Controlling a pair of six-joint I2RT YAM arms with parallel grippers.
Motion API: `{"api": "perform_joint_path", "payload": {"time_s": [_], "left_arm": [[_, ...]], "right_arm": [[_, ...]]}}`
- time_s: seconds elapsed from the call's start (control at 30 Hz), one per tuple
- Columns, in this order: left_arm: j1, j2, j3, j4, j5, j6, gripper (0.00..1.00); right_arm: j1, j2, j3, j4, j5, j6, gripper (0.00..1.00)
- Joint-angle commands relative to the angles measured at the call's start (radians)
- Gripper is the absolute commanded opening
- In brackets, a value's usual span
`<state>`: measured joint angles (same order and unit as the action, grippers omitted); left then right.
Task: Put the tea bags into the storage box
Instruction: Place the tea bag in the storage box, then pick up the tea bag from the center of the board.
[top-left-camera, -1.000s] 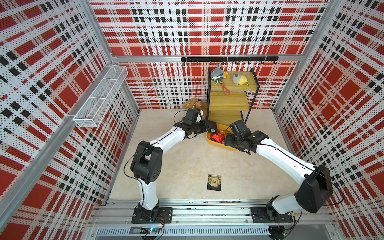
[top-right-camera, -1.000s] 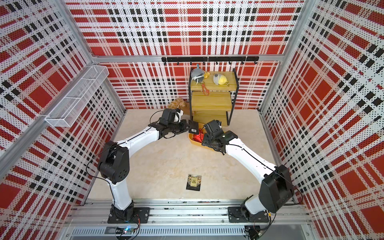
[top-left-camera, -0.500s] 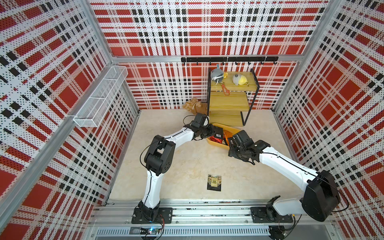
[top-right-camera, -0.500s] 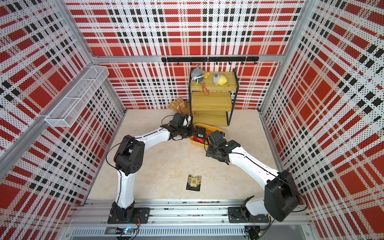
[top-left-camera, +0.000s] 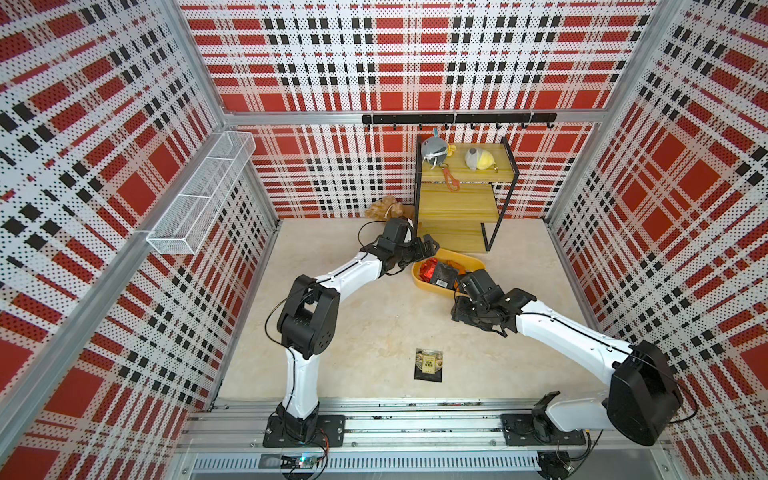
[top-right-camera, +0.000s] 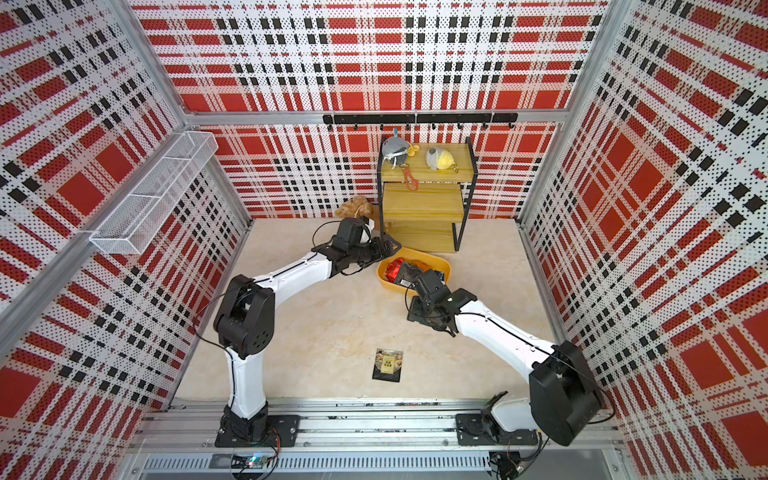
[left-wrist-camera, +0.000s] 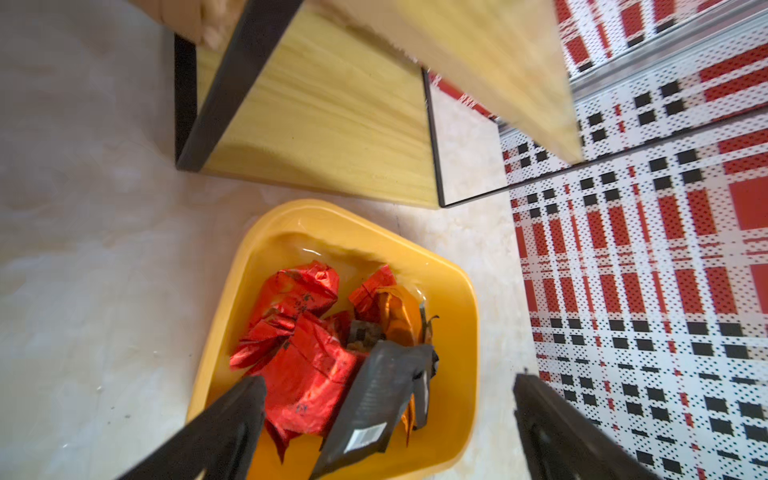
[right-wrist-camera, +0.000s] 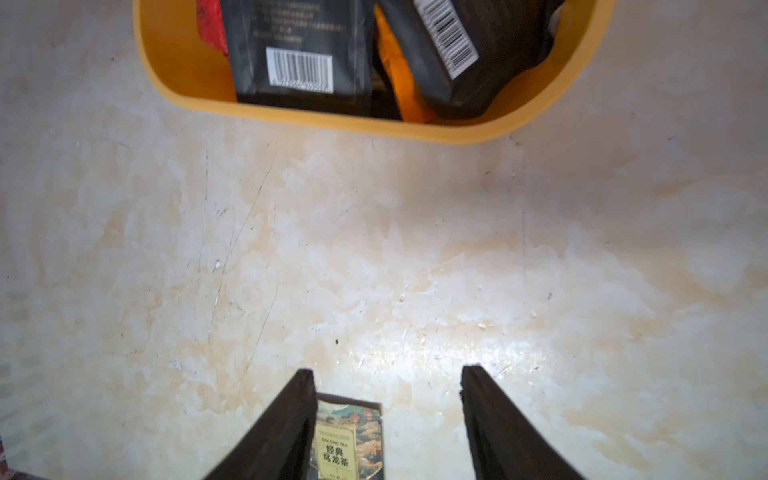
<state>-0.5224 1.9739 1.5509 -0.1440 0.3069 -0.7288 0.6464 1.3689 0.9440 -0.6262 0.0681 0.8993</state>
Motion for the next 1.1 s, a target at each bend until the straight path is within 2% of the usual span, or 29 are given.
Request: {"api": "perform_joint_path", "payload": {"time_s": [0.0,0.13,0.27,0.4,0.53,0.63,0.77,0.9,0.97,1.03,1.07], "left_arm": [[0.009,-0.117,-0.073,0.013,-0.016,0.029,1.00],[0.004,-0.246,-0.246,-0.016,-0.030,0.026,0.99],[-0.008,-0.396,-0.454,-0.017,-0.035,-0.012,0.98],[-0.039,-0.528,-0.605,-0.015,-0.057,-0.057,0.98],[-0.079,-0.596,-0.723,-0.014,-0.045,-0.105,0.98],[-0.113,-0.629,-0.808,-0.002,-0.045,-0.133,0.98],[-0.124,-0.681,-0.890,0.029,-0.020,-0.169,0.97],[-0.148,-0.706,-0.926,0.050,0.011,-0.195,0.95],[-0.164,-0.712,-0.938,0.063,0.023,-0.209,0.89],[-0.178,-0.718,-0.955,0.097,0.046,-0.236,0.72],[-0.185,-0.719,-0.959,0.103,0.047,-0.247,0.69]], "right_arm": [[0.054,0.015,-0.014,0.041,0.019,0.045,0.61],[0.110,0.041,-0.047,0.096,-0.012,0.092,0.56],[0.165,0.070,-0.053,0.102,-0.028,0.123,0.46],[0.230,0.091,-0.049,0.081,-0.022,0.151,0.36],[0.254,0.111,-0.084,0.096,-0.044,0.172,0.16],[0.254,0.129,-0.116,0.119,-0.074,0.176,0.06],[0.260,0.132,-0.121,0.103,-0.080,0.180,0.12],[0.263,0.080,-0.138,0.083,-0.054,0.199,0.33],[0.263,0.044,-0.151,0.069,-0.039,0.210,0.41],[0.263,0.005,-0.173,0.068,-0.034,0.226,0.42],[0.263,-0.009,-0.183,0.071,-0.037,0.233,0.43]]}}
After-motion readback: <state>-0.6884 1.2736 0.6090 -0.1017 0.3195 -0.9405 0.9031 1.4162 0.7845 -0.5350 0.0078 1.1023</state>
